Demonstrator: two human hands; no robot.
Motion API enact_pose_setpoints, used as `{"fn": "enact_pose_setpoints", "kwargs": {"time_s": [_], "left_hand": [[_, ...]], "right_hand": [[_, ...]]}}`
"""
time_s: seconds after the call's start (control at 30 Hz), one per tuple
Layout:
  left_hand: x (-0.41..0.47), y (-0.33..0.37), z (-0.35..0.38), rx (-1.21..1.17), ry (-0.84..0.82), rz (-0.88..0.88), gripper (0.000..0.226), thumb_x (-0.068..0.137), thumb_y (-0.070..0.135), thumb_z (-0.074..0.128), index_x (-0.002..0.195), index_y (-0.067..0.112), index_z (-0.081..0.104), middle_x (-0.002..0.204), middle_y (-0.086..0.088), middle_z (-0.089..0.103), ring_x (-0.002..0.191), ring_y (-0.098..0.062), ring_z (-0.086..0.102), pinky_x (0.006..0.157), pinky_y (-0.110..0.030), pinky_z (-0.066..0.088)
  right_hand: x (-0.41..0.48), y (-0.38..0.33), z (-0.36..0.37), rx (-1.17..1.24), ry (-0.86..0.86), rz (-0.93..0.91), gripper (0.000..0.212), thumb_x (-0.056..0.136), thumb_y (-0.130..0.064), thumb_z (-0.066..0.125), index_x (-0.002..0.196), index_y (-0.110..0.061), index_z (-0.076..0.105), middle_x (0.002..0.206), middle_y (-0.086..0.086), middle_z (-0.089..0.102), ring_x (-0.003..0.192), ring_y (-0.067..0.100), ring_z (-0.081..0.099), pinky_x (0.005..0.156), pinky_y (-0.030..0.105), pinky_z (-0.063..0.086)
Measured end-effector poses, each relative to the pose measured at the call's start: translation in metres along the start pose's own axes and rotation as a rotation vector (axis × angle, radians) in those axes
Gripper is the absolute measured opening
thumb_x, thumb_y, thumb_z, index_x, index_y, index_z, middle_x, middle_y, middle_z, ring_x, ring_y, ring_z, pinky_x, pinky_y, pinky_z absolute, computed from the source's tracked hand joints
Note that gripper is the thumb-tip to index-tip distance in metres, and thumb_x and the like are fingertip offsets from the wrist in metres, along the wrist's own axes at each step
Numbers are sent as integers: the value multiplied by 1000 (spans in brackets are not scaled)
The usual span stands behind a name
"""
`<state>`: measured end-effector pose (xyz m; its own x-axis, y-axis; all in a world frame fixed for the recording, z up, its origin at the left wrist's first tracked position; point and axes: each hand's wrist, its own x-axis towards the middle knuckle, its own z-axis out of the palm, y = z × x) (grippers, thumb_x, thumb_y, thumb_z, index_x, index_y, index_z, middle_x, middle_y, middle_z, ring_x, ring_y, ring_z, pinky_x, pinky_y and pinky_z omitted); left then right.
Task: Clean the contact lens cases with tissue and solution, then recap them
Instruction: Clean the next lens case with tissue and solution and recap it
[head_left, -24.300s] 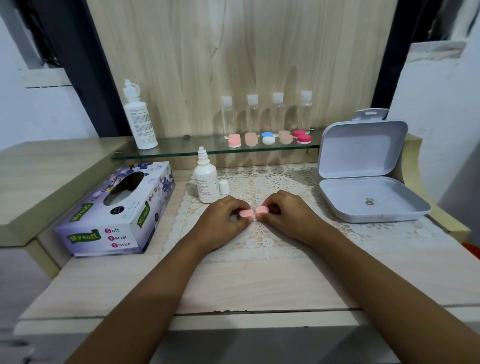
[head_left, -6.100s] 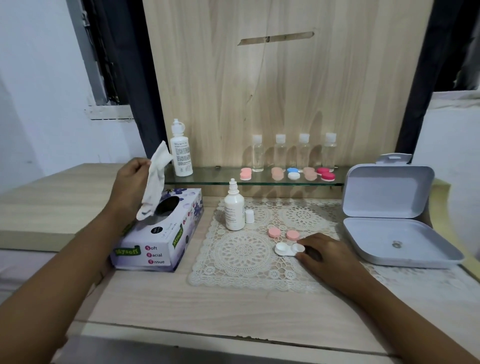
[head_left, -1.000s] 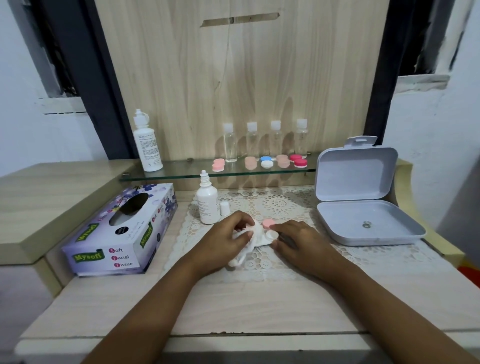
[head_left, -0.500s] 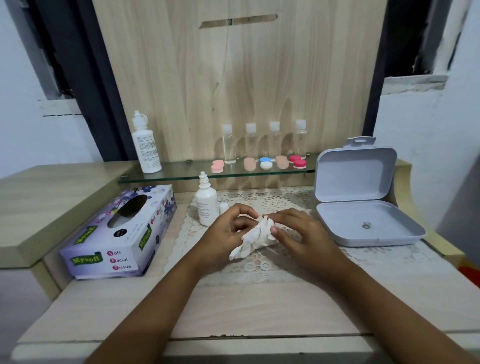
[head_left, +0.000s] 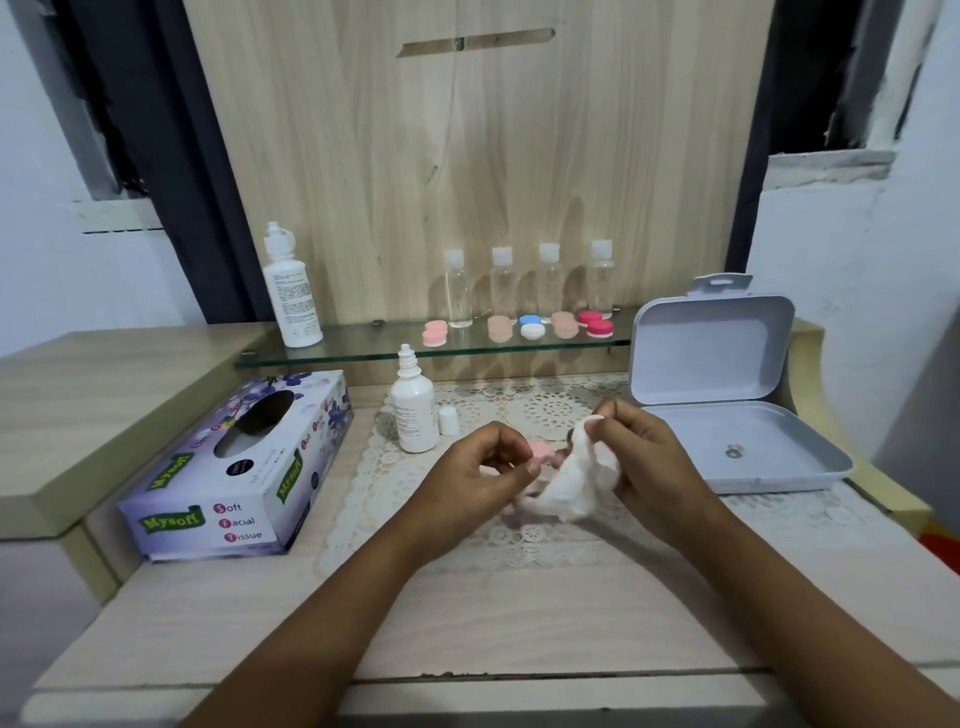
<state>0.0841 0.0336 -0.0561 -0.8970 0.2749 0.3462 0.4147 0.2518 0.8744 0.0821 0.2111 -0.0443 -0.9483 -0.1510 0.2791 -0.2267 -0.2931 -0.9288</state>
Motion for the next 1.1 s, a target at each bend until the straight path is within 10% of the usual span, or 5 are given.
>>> {"fn": "enact_pose_setpoints", "kwargs": {"time_s": [0.37,1.1], "left_hand": [[2,-21,-1,827,-6,-43,41,87,53,52,118,26,56,115,9,51,110,-11,42,95,-33,33],[5,-22,-1,772,-71,-34,25,91,40,52,112,30,59,113,16,52,105,-10,42,92,-37,32]], "right_hand": [[2,14,-2,-1166,-17,-149,10,89,-19,56,95,-22,63,90,-6,62,90,13,58,67,21,42],[5,16,-6,-1600,-301,-203,42,91,-40,27,121,-31,56,115,-5,51,108,20,48,85,32,39]]}}
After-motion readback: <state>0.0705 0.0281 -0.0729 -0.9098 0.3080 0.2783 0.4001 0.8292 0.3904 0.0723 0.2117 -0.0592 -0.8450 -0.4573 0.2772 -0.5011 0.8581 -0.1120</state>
